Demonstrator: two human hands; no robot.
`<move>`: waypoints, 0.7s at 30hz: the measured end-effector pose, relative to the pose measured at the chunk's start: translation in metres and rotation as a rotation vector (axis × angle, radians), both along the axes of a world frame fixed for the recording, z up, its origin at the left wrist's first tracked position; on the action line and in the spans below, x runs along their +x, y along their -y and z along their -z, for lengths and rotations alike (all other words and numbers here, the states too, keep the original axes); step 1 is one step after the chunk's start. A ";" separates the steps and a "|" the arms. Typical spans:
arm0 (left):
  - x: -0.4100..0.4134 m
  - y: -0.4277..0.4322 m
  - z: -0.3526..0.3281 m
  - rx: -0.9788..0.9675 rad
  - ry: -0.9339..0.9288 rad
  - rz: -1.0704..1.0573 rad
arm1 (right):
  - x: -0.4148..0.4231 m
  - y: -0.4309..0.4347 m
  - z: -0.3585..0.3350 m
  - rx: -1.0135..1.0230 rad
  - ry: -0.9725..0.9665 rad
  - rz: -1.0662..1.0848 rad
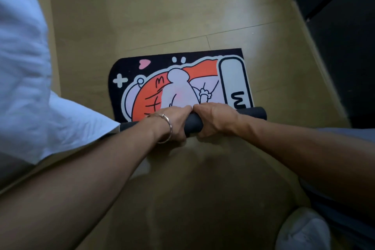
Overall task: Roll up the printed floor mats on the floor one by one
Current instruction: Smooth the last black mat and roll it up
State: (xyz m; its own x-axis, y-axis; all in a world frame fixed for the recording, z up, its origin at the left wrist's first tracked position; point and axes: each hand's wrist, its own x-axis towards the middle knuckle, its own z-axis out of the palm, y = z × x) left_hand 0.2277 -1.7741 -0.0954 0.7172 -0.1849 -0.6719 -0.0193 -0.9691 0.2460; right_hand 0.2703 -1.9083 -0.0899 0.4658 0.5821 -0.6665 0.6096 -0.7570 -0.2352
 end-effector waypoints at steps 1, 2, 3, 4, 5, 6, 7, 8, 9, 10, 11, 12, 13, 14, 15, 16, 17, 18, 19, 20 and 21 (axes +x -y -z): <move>-0.003 0.002 0.000 0.024 0.088 0.026 | 0.004 0.000 -0.001 -0.022 -0.065 0.031; -0.005 0.004 0.000 0.051 0.172 0.059 | 0.008 0.000 -0.003 -0.029 -0.134 0.073; -0.006 0.006 0.000 0.074 0.222 0.088 | 0.011 0.002 -0.005 -0.020 -0.185 0.117; -0.005 0.007 0.000 0.095 0.220 0.101 | 0.012 0.003 -0.007 -0.002 -0.205 0.143; -0.003 0.006 -0.002 0.106 0.182 0.098 | 0.010 0.004 -0.007 0.014 -0.185 0.145; 0.001 0.005 -0.004 0.100 0.116 0.075 | 0.007 0.004 -0.007 0.027 -0.118 0.113; 0.005 0.003 -0.006 0.073 0.038 0.033 | 0.003 0.004 -0.005 0.032 -0.025 0.055; 0.007 0.002 -0.008 0.036 -0.027 -0.013 | 0.001 0.003 -0.004 0.047 0.050 0.003; 0.008 0.001 -0.009 0.007 -0.054 -0.039 | 0.001 0.003 -0.002 0.052 0.077 -0.017; 0.008 0.001 -0.009 -0.003 -0.039 -0.043 | 0.002 0.003 -0.002 0.045 0.051 -0.008; 0.006 0.002 -0.009 0.011 0.021 -0.026 | 0.006 0.003 -0.004 0.021 -0.021 0.032; 0.004 0.003 -0.007 0.039 0.111 0.014 | 0.011 0.003 -0.006 0.001 -0.102 0.083; 0.003 0.004 -0.005 0.067 0.190 0.057 | 0.015 0.003 -0.008 -0.010 -0.159 0.130; 0.003 0.004 -0.004 0.091 0.224 0.086 | 0.017 0.003 -0.009 -0.004 -0.172 0.147; 0.004 0.004 -0.003 0.112 0.201 0.088 | 0.016 0.002 -0.010 0.007 -0.140 0.128; 0.006 0.002 -0.003 0.112 0.132 0.054 | 0.013 0.001 -0.010 0.019 -0.062 0.081; 0.009 0.001 -0.004 0.084 0.036 -0.011 | 0.009 0.001 -0.007 0.034 0.039 0.023; 0.011 0.000 -0.005 0.034 -0.042 -0.084 | 0.004 0.000 -0.005 0.058 0.135 -0.028; 0.012 -0.001 -0.005 -0.012 -0.072 -0.135 | 0.000 0.000 -0.003 0.076 0.204 -0.058; 0.011 0.000 -0.005 -0.043 -0.058 -0.155 | -0.001 0.000 -0.001 0.079 0.238 -0.066; 0.009 0.002 -0.004 -0.044 -0.006 -0.148 | 0.001 0.000 -0.001 0.057 0.235 -0.057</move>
State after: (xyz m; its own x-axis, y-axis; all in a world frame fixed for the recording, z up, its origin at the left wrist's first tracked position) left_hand 0.2366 -1.7757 -0.0912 0.7351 -0.1066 -0.6695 0.1247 -0.9495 0.2881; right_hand 0.2709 -1.9085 -0.0892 0.5694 0.6453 -0.5092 0.6938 -0.7095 -0.1233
